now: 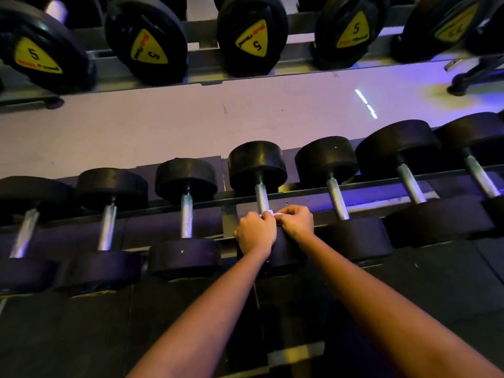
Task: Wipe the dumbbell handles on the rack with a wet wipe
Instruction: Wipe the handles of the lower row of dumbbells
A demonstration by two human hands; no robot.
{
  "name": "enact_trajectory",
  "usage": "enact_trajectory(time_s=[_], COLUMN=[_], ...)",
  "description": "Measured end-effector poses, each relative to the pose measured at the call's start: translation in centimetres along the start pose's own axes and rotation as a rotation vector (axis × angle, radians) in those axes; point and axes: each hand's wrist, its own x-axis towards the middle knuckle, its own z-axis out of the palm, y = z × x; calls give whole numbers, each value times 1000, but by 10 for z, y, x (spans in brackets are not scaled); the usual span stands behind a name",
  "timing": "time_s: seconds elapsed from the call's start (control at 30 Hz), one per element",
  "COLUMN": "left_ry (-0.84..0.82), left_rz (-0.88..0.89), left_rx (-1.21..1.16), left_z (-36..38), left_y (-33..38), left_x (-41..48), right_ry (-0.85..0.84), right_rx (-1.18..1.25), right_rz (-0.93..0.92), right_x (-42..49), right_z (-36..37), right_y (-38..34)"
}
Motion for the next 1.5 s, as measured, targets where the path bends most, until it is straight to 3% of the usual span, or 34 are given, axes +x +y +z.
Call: enact_trajectory(time_s=[0.5, 0.87, 1.1, 1.5], left_ry=[16, 16, 55, -3], left_rz=[22, 6, -135, -90], left_rx=[-83, -104, -83, 20], left_z=[-4, -1, 0, 0], left_y=[-5, -9, 4, 2], left_x=[4, 15, 14, 17], right_ry=[25, -208, -405, -306], right_rx=[43, -14, -137, -111], right_rz=[-65, -35, -25, -96], right_x=[-5, 12, 34, 28], right_z=[-1, -2, -9, -10], right_y=[3, 6, -3, 1])
